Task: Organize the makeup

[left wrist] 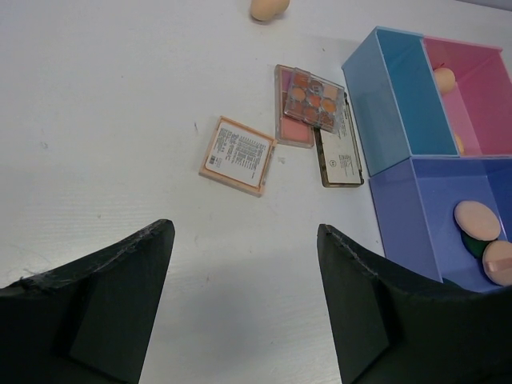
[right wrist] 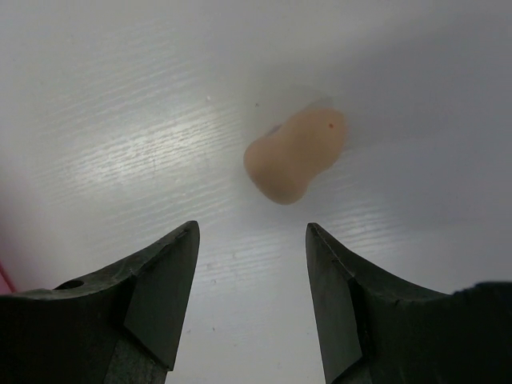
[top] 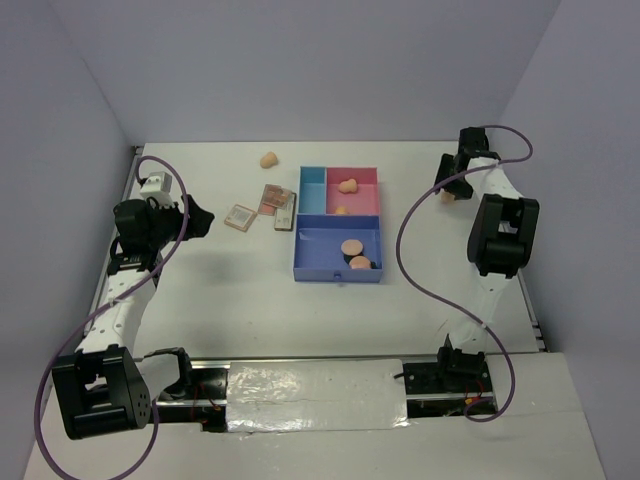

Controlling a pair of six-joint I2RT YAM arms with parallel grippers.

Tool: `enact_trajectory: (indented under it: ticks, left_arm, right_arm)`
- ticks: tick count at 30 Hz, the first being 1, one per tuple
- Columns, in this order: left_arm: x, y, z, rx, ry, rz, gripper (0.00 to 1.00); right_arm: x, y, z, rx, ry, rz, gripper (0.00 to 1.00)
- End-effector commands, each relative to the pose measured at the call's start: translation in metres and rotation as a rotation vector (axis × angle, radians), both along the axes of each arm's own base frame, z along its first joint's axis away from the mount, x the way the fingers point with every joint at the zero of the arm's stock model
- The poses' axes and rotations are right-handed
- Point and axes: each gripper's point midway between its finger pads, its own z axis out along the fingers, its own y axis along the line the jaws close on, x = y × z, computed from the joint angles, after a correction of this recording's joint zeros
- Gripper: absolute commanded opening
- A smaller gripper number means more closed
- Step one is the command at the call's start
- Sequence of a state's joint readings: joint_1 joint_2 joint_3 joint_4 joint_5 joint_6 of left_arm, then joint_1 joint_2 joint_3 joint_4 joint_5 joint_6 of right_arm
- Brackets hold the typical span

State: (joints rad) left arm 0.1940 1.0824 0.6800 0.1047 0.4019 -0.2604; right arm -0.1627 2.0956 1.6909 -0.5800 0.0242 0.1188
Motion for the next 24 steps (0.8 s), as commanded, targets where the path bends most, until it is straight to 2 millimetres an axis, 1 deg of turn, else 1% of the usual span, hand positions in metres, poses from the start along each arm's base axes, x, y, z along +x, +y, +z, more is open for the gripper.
enact_trajectory:
  ticks: [1,2,3,5,9,14,17,18,23,24]
  left_arm:
    - [0.003,-0.002,0.01,0.014,-0.051,-0.028,0.84]
    - [0.003,-0.002,0.01,0.013,-0.049,-0.028,0.84]
    - [0.004,-0.002,0.009,0.013,-0.046,-0.028,0.84]
    - [0.004,-0.002,0.008,0.012,-0.042,-0.027,0.84]
    - [0.004,-0.002,0.007,0.012,-0.04,-0.025,0.84]
    - [0.005,-0.002,0.004,0.011,-0.033,-0.025,0.84]
    - [0.005,-0.002,0.003,0.01,-0.03,-0.027,0.84]
    - [0.005,-0.002,0.003,0.01,-0.03,-0.027,0.84]
    - [0.005,-0.001,0.004,0.01,-0.03,-0.025,0.84]
    - [0.006,-0.001,0.004,0.011,-0.033,-0.025,0.84]
  right_arm:
    - [0.021,-0.018,0.009,-0.046,-0.061,-0.072,0.63]
    - [0.022,-0.023,0.003,-0.064,-0.049,-0.089,0.63]
    - [0.024,-0.024,0.005,-0.067,-0.049,-0.091,0.63]
    - [0.026,-0.026,-0.003,-0.066,-0.032,-0.094,0.63]
    - [0.032,-0.03,-0.004,-0.084,-0.041,-0.104,0.63]
    - [0.036,-0.035,-0.012,-0.107,-0.029,-0.112,0.61]
    - [0.035,-0.037,-0.017,-0.111,-0.018,-0.116,0.51]
    - [0.034,-0.037,-0.019,-0.108,-0.015,-0.114,0.45]
    - [0.03,-0.034,-0.024,-0.098,0.001,-0.096,0.36]
    - [0.03,-0.034,-0.022,-0.096,-0.003,-0.091,0.31]
